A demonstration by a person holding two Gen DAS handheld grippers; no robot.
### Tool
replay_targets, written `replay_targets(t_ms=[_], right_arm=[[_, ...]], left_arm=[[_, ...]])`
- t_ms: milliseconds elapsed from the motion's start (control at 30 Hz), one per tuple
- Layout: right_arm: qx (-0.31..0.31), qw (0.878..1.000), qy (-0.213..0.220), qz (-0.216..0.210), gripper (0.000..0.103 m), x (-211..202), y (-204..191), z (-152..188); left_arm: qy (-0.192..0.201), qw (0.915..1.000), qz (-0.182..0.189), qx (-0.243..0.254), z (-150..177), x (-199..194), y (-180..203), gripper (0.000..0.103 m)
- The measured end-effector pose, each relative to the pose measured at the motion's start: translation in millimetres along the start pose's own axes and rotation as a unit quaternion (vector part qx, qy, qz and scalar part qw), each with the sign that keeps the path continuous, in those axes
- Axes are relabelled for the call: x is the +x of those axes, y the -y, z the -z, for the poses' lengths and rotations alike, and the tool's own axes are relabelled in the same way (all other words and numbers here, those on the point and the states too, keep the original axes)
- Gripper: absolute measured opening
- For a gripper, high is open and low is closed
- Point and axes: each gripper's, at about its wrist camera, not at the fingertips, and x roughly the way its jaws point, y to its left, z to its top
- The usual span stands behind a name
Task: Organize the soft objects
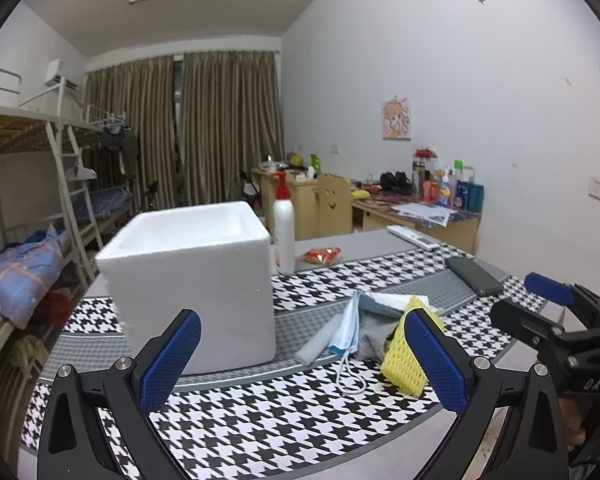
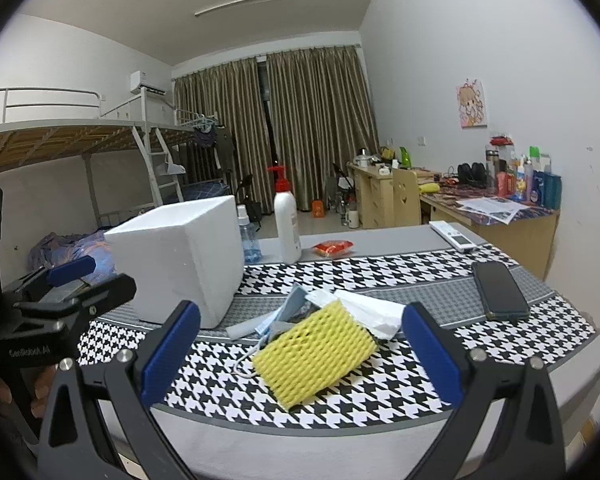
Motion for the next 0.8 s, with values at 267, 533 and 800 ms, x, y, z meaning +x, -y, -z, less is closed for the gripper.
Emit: replay_targets(t_ms=[267,533,800], right_arm=[[0.003,1.0,-0.025,0.004,0.102,18,9,4],[0.007,0.999,-0.042,0.021,0.102,27,25,5],[0.015,0.997,-0.063,0.029,0.102,40,43,6]], left_arm=[[-0.031,0.9994,0.016,0.002,4,25,4,0.102],[-0.058,0.9972,0.043,0.016,9,48,19,0.102],[-0.08,0.9943,0.065,0.026,14,66,38,0.102]])
